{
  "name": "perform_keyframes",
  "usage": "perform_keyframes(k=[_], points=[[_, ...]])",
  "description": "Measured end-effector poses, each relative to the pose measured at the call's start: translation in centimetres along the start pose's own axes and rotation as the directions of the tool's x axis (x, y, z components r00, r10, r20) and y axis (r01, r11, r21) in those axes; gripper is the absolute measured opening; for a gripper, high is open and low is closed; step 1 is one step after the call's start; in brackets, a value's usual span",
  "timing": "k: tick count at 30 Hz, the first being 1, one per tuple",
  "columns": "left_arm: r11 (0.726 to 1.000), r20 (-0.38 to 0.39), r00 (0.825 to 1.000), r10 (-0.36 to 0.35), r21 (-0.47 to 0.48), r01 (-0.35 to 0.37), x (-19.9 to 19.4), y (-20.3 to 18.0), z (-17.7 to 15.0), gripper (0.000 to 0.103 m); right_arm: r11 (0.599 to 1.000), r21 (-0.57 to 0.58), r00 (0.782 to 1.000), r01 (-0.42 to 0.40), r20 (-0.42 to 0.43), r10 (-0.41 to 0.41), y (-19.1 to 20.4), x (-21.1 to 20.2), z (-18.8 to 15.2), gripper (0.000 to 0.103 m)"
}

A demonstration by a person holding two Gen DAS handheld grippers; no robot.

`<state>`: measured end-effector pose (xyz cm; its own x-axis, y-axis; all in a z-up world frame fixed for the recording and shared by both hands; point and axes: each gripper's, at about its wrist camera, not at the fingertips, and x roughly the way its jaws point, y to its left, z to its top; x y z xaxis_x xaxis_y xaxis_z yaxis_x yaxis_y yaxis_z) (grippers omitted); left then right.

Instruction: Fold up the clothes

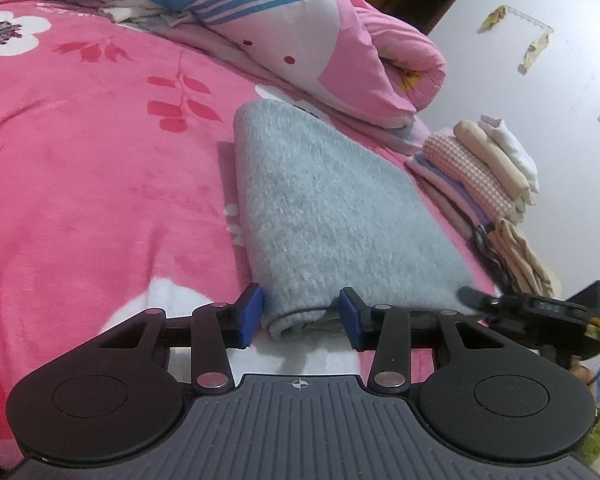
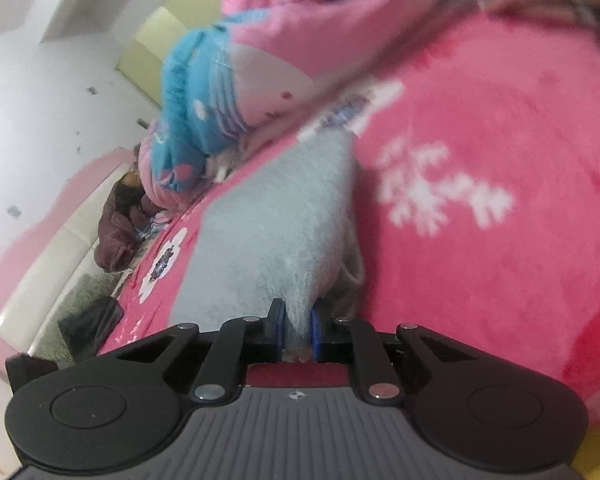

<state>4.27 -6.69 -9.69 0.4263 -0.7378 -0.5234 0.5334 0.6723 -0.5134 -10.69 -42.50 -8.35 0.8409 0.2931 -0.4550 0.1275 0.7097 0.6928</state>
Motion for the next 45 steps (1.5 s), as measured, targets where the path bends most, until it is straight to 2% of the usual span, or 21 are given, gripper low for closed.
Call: perform_keyframes(k=[3, 4, 6, 7, 11, 13, 15, 19, 21, 23, 24, 27, 30, 32, 35, 39, 42, 44, 45], points=[[1.0, -0.003, 1.0, 0.013, 0.022, -0.013, -0.2, -0.3, -0.1, 0.042, 1.0, -0.028, 1.0, 0.001, 0.007, -0.001, 0.3, -0.2, 0.0, 0.016], [0.999, -0.002, 1.0, 0.019, 0.027, -0.019, -0.4, -0.3, -0.1, 0.042, 0.999, -0.034, 1.0, 0.008, 0.005, -0.008, 0.3, -0.2, 0.0, 0.019], [0.998, 0.019, 0.999, 0.043, 0.037, -0.044, -1.0, -0.6, -0.1, 0.044, 0.999, -0.045, 0.999, 0.031, 0.015, -0.03, 0.5, -0.7, -0.1, 0.03], [0.997, 0.037, 0.998, 0.055, 0.044, -0.057, -1.4, -0.8, -0.1, 0.044, 0.998, -0.053, 0.999, 0.047, 0.025, -0.046, 0.6, -1.1, -0.1, 0.04], [0.991, 0.135, 0.987, 0.082, 0.095, -0.096, -3.2, -2.0, 0.5, 0.046, 0.97, -0.178, 0.98, 0.166, 0.138, -0.142, 2.8, -3.4, 0.1, 0.042], [0.984, 0.178, 0.98, 0.09, 0.133, -0.115, -3.4, -3.0, 1.0, 0.048, 0.944, -0.271, 0.969, 0.187, 0.21, -0.131, 4.7, -3.9, 0.1, 0.042], [0.977, 0.193, 0.976, 0.101, 0.164, -0.134, -2.7, -4.2, 1.5, 0.05, 0.908, -0.369, 0.957, 0.198, 0.274, -0.097, 6.7, -3.9, -0.2, 0.042], [0.948, 0.198, 0.969, 0.148, 0.251, -0.196, -0.3, -6.3, 1.3, 0.052, 0.797, -0.566, 0.951, 0.211, 0.306, -0.035, 10.0, -1.0, -2.3, 0.041], [0.928, 0.18, 0.966, 0.186, 0.29, -0.233, 1.1, -6.6, 0.6, 0.052, 0.744, -0.623, 0.958, 0.242, 0.274, -0.082, 9.6, 1.7, -3.6, 0.04], [0.924, 0.13, 0.966, 0.224, 0.287, -0.252, 2.4, -6.2, -0.2, 0.052, 0.676, -0.677, 0.953, 0.292, 0.264, -0.148, 8.1, 4.6, -5.4, 0.04], [0.924, 0.121, 0.965, 0.234, 0.28, -0.259, 2.7, -5.9, -0.6, 0.053, 0.654, -0.694, 0.947, 0.302, 0.296, -0.123, 7.9, 4.6, -6.0, 0.041], [0.923, 0.131, 0.963, 0.234, 0.28, -0.263, 2.6, -5.7, -0.9, 0.053, 0.642, -0.701, 0.947, 0.312, 0.286, -0.148, 9.4, 4.0, -5.3, 0.04], [0.92, 0.138, 0.963, 0.233, 0.288, -0.264, 2.6, -5.6, -1.0, 0.054, 0.636, -0.697, 0.934, 0.331, 0.339, -0.114, 10.4, 3.2, -4.2, 0.04], [0.919, 0.143, 0.961, 0.235, 0.289, -0.268, 2.6, -5.6, -1.1, 0.055, 0.662, -0.679, 0.94, 0.316, 0.317, -0.123, 9.7, 4.0, -3.3, 0.04], [0.915, 0.143, 0.96, 0.241, 0.296, -0.274, 2.7, -5.8, -1.3, 0.058, 0.671, -0.687, 0.955, 0.279, 0.269, -0.121, 6.9, 6.5, -3.8, 0.041], [0.918, 0.143, 0.956, 0.255, 0.274, -0.286, 2.7, -5.5, -1.2, 0.069, 0.671, -0.69, 0.962, 0.271, 0.216, -0.166, 9.3, 5.9, -1.8, 0.041], [0.934, 0.127, 0.961, 0.247, 0.232, -0.271, 2.6, -5.0, -0.9, 0.071, 0.654, -0.704, 0.958, 0.276, 0.258, -0.127, 10.8, 5.3, -0.4, 0.04], [0.938, 0.125, 0.962, 0.244, 0.222, -0.266, 2.5, -4.9, -0.9, 0.072, 0.652, -0.702, 0.956, 0.288, 0.246, -0.158, 10.5, 6.8, 0.4, 0.04], [0.939, 0.125, 0.962, 0.242, 0.219, -0.265, 2.5, -4.9, -0.8, 0.072, 0.642, -0.707, 0.955, 0.296, 0.206, -0.213, 9.6, 8.6, 0.6, 0.04]])
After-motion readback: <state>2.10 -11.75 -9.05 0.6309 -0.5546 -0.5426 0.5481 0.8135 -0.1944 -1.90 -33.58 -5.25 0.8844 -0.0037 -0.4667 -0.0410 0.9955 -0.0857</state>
